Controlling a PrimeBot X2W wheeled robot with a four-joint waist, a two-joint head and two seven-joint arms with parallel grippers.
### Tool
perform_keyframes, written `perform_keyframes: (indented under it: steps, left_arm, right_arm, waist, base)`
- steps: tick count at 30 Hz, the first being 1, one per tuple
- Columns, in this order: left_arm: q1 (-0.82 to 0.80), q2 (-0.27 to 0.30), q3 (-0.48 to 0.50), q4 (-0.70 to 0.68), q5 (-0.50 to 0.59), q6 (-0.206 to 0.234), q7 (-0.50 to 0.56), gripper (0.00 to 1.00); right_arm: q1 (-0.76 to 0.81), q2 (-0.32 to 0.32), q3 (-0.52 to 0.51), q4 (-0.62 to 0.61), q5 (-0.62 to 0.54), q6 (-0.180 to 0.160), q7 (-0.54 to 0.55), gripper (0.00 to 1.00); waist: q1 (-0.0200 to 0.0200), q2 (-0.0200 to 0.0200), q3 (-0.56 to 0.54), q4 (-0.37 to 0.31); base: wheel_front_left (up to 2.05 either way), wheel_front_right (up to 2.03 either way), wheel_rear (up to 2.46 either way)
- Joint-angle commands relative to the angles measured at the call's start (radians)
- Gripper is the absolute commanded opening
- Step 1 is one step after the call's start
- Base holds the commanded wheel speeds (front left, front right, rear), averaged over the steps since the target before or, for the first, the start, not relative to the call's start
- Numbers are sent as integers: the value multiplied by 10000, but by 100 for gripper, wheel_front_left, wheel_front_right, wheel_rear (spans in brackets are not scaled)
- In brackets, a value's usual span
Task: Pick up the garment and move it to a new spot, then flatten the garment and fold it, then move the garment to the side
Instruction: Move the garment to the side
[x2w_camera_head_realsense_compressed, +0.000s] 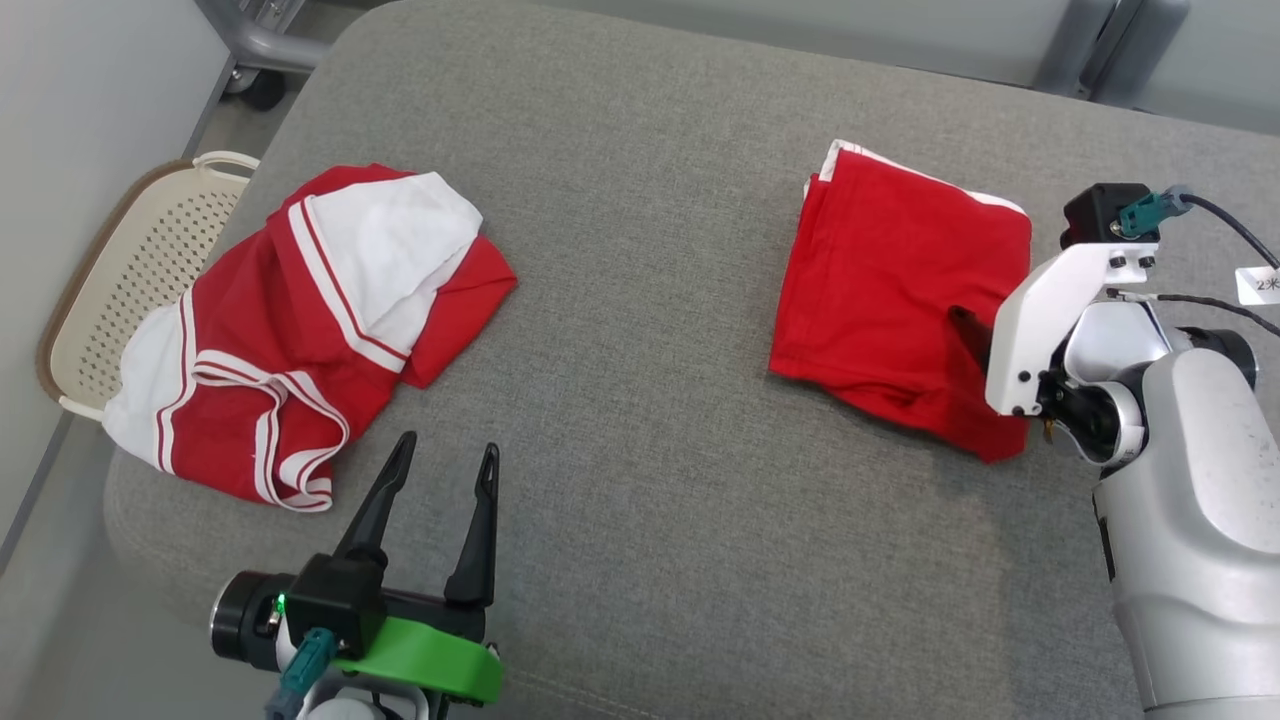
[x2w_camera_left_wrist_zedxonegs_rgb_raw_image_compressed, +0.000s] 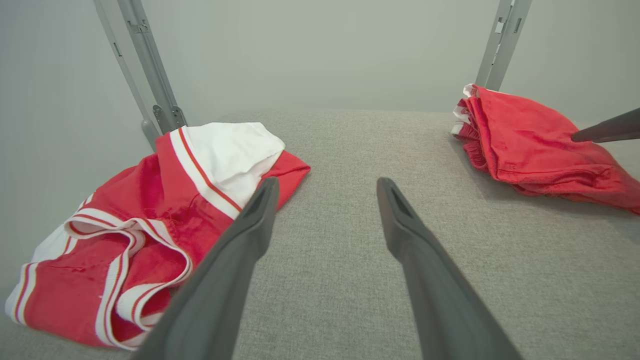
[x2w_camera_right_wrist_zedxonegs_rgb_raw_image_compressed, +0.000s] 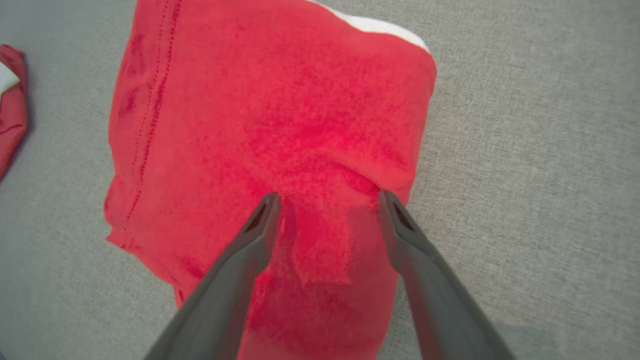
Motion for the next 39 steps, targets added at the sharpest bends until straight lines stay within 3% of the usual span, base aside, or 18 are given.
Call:
perform_keyframes:
  steps: [1, 7, 14, 24, 25, 26, 27, 34, 39]
  left_arm:
    - [-197, 10, -46, -8, 52, -22, -3, 100]
    - [-341, 4, -129, 58, 17, -62, -3, 100]
    - [-487, 0, -208, 101, 53, -88, -3, 100]
    - [-599, -2, -364, 172, -29, -74, -3, 100]
    - [-600, -3, -365, 169, -22, -65, -3, 100]
    - [-619, -3, -363, 159, 27, -48, -3, 100]
    - [-647, -3, -352, 146, 50, -23, -3, 100]
    - [-794, -3, -165, -142, -73, 133, -3, 100]
    - [-871, -2, -61, -384, -55, 167, -3, 100]
  right_arm:
    - [207, 41, -272, -302, -423, -2, 85, 100]
    - [456, 241, -944, -867, -1203, -2, 251, 100]
    - [561, 470, -1050, -1222, -1012, -2, 398, 100]
    - [726, 572, -1070, -792, -1045, -3, 478, 100]
    - [686, 576, -1061, -743, -1034, -3, 435, 87]
    - [642, 578, -1052, -690, -1042, -3, 414, 27]
    - [599, 579, -1028, -633, -1115, -5, 372, 0]
    - [182, 528, -714, -449, -1455, -11, -200, 0]
    - [123, 87, -130, -405, -1549, -14, -470, 0]
  waist:
    - [0, 0, 297, -2]
    - [0, 0, 517, 30]
    - [0, 0, 859, 59]
    - [0, 0, 1086, 112]
    - [0, 0, 1102, 104]
    - [0, 0, 1124, 93]
    - [0, 0, 1146, 80]
    - [0, 0, 1226, -292]
    - [0, 0, 1126, -899]
  base:
    - [0, 0, 0]
    - [0, 0, 0]
    - [0, 0, 0]
    - [0, 0, 0]
    - [0, 0, 0]
    - [0, 0, 0]
    - [0, 0, 0]
    - [0, 0, 0]
    - [0, 0, 0]
